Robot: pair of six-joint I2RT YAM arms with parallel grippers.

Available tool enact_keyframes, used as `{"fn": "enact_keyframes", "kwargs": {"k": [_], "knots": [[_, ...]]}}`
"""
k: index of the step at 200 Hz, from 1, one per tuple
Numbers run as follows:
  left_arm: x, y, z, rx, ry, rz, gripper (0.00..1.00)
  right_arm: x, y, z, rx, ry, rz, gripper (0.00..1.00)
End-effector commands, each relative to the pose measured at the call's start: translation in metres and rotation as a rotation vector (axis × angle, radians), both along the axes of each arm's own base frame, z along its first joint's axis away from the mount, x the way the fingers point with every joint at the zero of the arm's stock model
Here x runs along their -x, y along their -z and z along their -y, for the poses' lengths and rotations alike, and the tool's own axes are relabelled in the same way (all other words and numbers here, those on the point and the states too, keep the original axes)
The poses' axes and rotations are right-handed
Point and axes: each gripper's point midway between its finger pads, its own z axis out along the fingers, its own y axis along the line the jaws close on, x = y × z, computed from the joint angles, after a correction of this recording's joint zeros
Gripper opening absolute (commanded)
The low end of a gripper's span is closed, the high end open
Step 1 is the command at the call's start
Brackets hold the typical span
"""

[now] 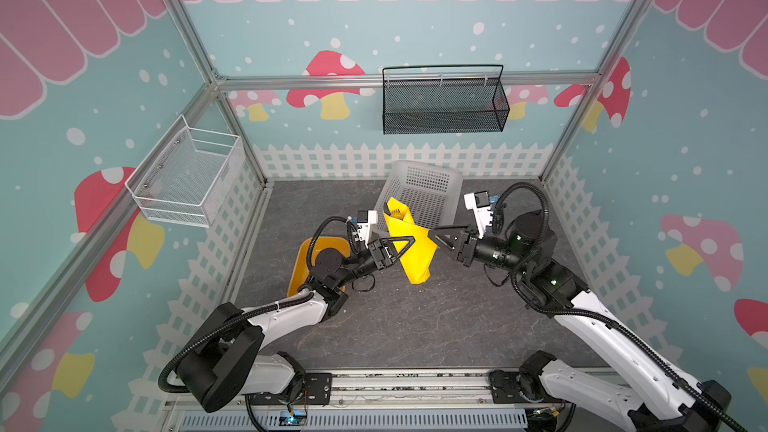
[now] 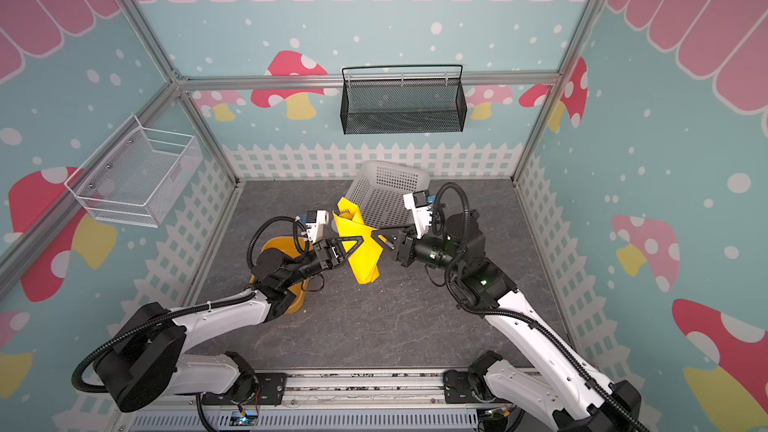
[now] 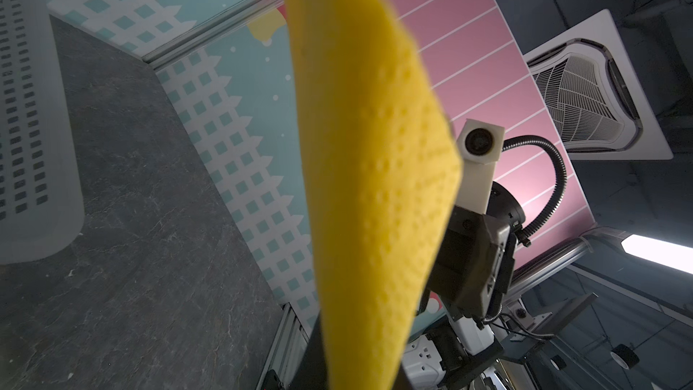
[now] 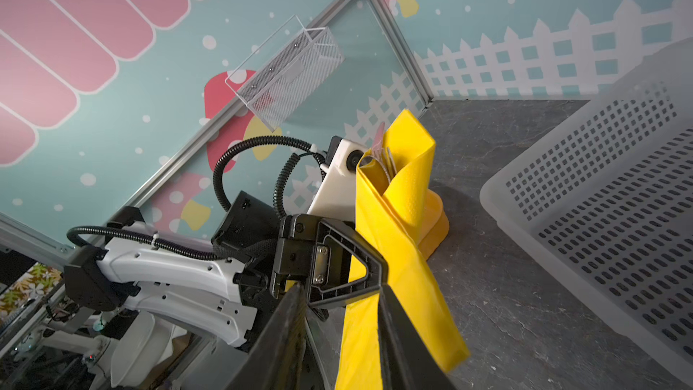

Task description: Place the utensils on the paper napkin and roll it up

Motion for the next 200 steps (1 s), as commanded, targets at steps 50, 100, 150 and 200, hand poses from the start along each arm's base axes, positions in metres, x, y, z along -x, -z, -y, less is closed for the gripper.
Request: {"fn": "enact_keyframes", "kwargs": {"k": [50,100,150,200], "knots": [[0.002,-0.016,-0.008,0.023,-0.030,0.045,0.00,-0.009,0.035,-0.020,0.181,0.010,-0.046,0.35],[0.004,-0.019,-0.007,0.028,-0.022,0.049,0.00,-0.009,0.051,-0.021,0.209,0.003,-0.075,0.42],[0.008,-0.026,-0.007,0.057,-0.002,0.056,0.00,-0.004,0.052,-0.026,0.194,-0.044,-0.057,0.48],[0.012,-0.030,-0.007,0.067,0.013,0.062,0.00,-0.003,0.059,-0.028,0.205,-0.059,-0.058,0.50]]}}
